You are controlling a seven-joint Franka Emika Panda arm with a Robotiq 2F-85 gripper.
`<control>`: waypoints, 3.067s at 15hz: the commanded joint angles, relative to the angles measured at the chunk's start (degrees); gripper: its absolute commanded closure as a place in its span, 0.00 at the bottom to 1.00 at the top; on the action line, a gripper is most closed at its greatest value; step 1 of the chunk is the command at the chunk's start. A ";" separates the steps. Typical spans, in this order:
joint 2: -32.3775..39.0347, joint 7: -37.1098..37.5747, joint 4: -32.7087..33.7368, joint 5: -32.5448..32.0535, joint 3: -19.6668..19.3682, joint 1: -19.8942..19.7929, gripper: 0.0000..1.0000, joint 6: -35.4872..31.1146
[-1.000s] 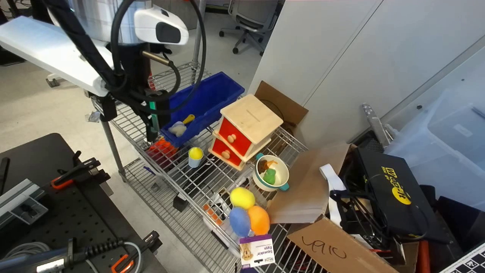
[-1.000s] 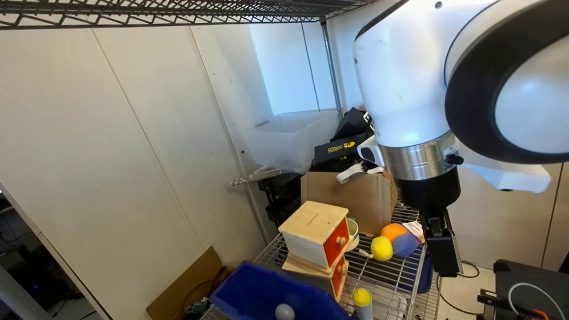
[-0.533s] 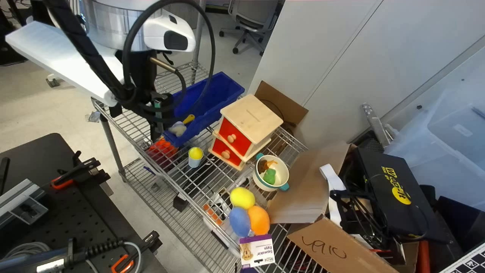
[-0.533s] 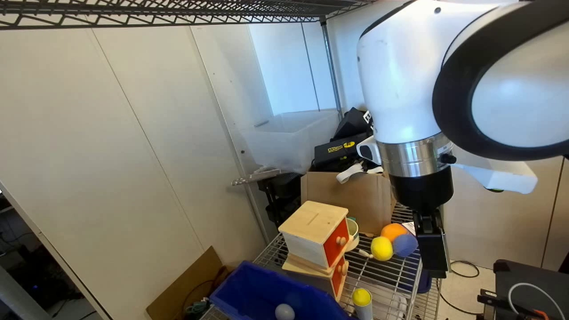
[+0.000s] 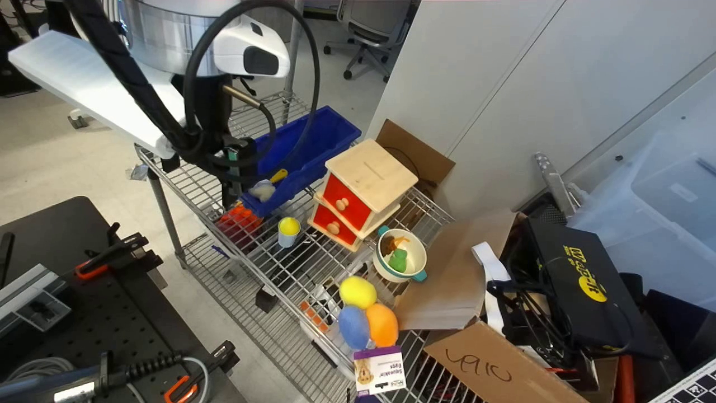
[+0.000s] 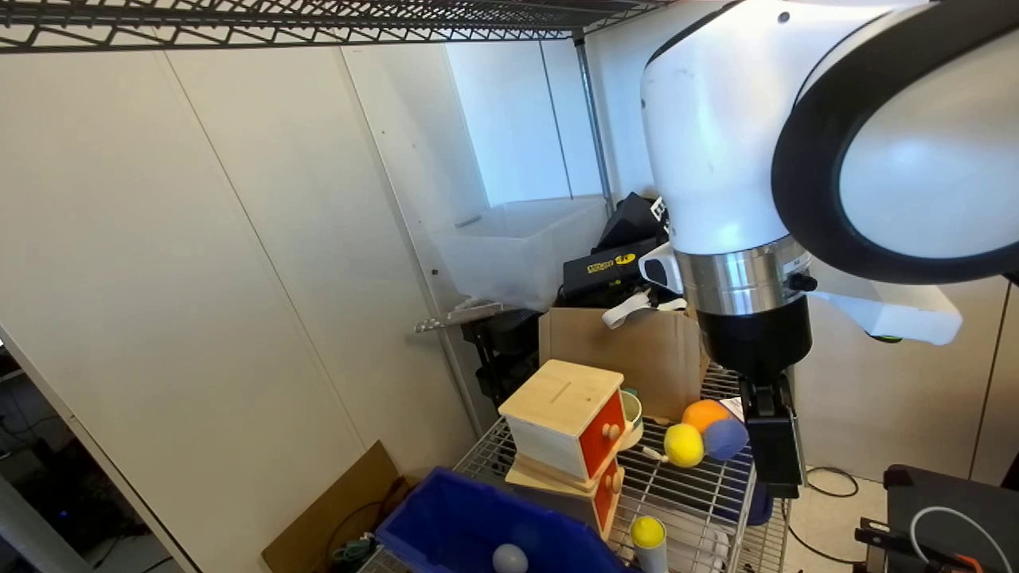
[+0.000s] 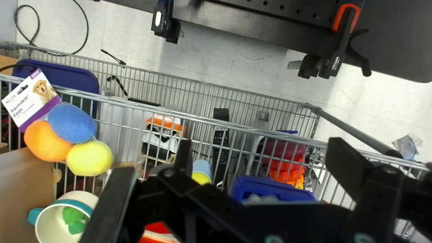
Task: Remove the white object from the tray, put it on the shelf, and then put it in the bowl
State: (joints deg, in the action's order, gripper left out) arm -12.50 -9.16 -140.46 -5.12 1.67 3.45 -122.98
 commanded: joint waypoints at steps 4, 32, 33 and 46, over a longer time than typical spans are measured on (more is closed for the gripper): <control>0.01 -0.01 0.07 0.03 0.10 -0.08 0.00 0.09; 17.34 8.44 3.26 -3.96 -0.65 -2.80 0.00 -17.30; 18.29 7.83 3.71 -3.30 -0.59 -2.75 0.00 -17.47; 19.66 -0.95 6.68 2.75 1.75 -1.23 0.00 -16.56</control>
State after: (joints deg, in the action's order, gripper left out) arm 7.18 -10.14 -133.85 -2.39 3.47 2.19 -139.69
